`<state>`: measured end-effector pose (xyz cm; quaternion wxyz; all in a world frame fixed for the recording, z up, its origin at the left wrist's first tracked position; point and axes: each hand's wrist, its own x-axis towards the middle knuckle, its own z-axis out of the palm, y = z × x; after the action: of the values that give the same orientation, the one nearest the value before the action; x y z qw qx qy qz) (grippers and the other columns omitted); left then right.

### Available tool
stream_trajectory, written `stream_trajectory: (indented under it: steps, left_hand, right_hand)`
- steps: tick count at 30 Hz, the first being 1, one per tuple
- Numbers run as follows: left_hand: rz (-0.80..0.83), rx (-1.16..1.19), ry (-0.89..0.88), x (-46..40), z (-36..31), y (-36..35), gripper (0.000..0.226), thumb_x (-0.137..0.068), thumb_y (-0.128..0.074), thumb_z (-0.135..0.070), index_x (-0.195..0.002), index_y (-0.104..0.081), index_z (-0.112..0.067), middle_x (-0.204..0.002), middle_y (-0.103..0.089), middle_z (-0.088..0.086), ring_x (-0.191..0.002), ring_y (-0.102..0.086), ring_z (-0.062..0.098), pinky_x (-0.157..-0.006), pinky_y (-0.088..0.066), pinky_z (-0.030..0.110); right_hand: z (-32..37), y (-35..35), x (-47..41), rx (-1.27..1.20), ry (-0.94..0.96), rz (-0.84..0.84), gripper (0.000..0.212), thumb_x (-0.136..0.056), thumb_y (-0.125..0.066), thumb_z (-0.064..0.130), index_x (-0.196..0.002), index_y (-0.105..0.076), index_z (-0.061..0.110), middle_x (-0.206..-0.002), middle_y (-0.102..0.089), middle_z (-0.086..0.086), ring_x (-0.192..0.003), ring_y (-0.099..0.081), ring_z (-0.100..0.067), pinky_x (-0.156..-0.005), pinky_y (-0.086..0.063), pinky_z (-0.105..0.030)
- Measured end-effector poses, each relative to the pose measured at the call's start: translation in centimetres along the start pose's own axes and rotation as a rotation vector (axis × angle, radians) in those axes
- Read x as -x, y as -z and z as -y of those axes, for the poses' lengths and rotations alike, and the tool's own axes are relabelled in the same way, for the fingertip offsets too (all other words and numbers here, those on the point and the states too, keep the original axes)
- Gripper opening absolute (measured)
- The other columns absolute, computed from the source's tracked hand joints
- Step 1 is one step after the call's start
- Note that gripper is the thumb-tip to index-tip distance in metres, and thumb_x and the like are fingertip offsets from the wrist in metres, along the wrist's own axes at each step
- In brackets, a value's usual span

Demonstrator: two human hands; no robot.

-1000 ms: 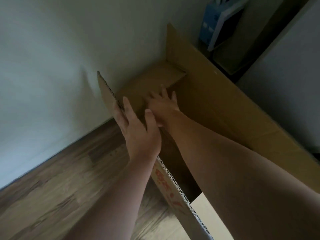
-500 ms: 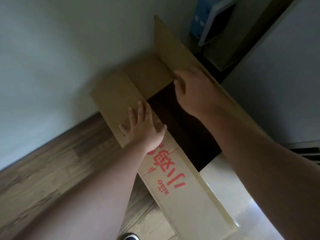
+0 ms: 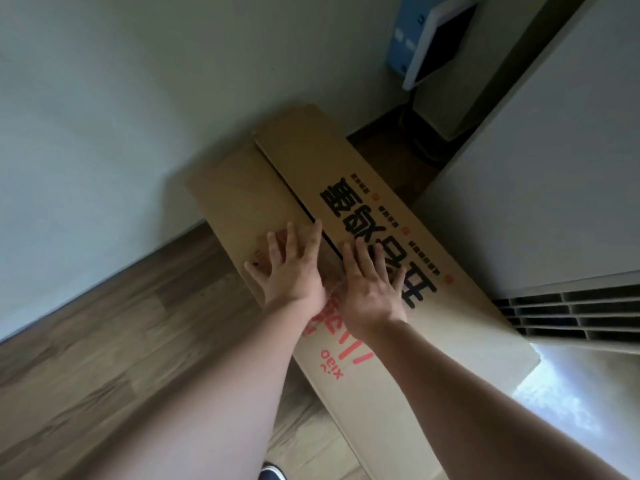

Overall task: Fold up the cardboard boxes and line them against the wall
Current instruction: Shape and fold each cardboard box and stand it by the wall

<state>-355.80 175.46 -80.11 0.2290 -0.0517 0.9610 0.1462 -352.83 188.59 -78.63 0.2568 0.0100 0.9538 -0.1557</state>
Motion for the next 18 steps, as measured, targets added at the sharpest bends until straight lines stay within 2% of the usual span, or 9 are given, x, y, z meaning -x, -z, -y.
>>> stream_trajectory:
  steps: [2, 5, 8, 10, 13, 16, 18]
  left_hand:
    - [0.05, -0.03, 0.007, -0.4, -0.6, 0.0, 0.094, -0.094, -0.061, -0.051, -0.149, 0.014, -0.064, -0.169, 0.023, -0.002, -0.153, 0.023, 0.035, -0.11, 0.002, 0.082]
    - [0.113, -0.085, 0.027, -0.9, -1.1, 0.1, 0.083, -0.098, -0.057, -0.047, -0.148, 0.006, -0.067, -0.166, 0.029, -0.001, -0.152, 0.026, 0.037, -0.109, 0.002, 0.082]
    - [0.167, -0.041, 0.036, -0.5, -1.3, 1.5, 0.082, -0.099, -0.057, -0.037, -0.151, 0.0, -0.064, -0.167, 0.028, -0.002, -0.153, 0.022, 0.035, -0.113, -0.007, 0.078]
    - [0.163, 0.026, 0.03, 0.6, -1.2, 3.2, 0.086, -0.098, -0.061, -0.036, -0.151, 0.0, -0.064, -0.168, 0.024, -0.004, -0.155, 0.017, 0.031, -0.116, -0.012, 0.073]
    - [0.109, 0.068, -0.001, 2.9, -1.1, 5.7, 0.089, -0.094, -0.063, -0.048, -0.152, 0.003, -0.062, -0.171, 0.014, -0.005, -0.156, 0.013, 0.028, -0.12, -0.008, 0.067]
    - [0.007, 0.13, 0.005, 6.4, -0.9, 8.4, 0.087, -0.095, -0.061, -0.049, -0.154, 0.002, -0.058, -0.171, 0.009, -0.003, -0.156, 0.012, 0.03, -0.12, -0.002, 0.067]
    - [-0.082, 0.13, 0.019, 8.8, -0.7, 10.6, 0.088, -0.095, -0.061, -0.048, -0.156, 0.002, -0.055, -0.171, 0.008, -0.002, -0.156, 0.01, 0.032, -0.12, -0.003, 0.069]
  right_hand:
    - [-0.2, -1.0, -0.6, 0.028, -0.011, -0.008, 0.104, -0.092, -0.066, 0.032, -0.158, 0.015, 0.033, -0.164, 0.025, 0.005, -0.144, 0.035, -0.023, -0.117, 0.013, -0.065]
    - [-0.4, -1.5, -1.3, 0.076, -0.03, 0.011, 0.106, -0.091, -0.067, 0.038, -0.158, 0.014, 0.035, -0.165, 0.024, 0.006, -0.147, 0.03, -0.024, -0.117, 0.012, -0.063]
    - [0.0, 0.1, -1.1, 0.098, -0.054, 0.046, 0.099, -0.094, -0.064, 0.037, -0.159, 0.01, 0.035, -0.167, 0.017, 0.008, -0.152, 0.018, -0.024, -0.121, 0.0, -0.06]
    - [1.1, 2.2, -0.5, 0.066, -0.086, 0.047, 0.1, -0.092, -0.067, 0.03, -0.16, 0.007, 0.033, -0.168, 0.011, 0.008, -0.154, 0.009, -0.023, -0.122, -0.012, -0.057]
    - [3.0, 5.2, 1.2, 0.021, -0.094, -0.013, 0.094, -0.095, -0.062, 0.026, -0.161, 0.006, 0.027, -0.168, 0.009, 0.007, -0.155, 0.004, -0.022, -0.12, -0.021, -0.054]
    - [4.4, 8.6, 3.8, 0.058, -0.035, -0.028, 0.077, -0.103, -0.044, 0.036, -0.161, 0.006, 0.027, -0.168, 0.013, 0.006, -0.154, 0.008, -0.021, -0.122, -0.015, -0.053]
    - [5.5, 11.1, 5.6, 0.092, 0.013, -0.021, 0.072, -0.104, -0.037, 0.042, -0.161, 0.005, 0.028, -0.168, 0.012, 0.005, -0.154, 0.01, -0.021, -0.123, -0.01, -0.052]
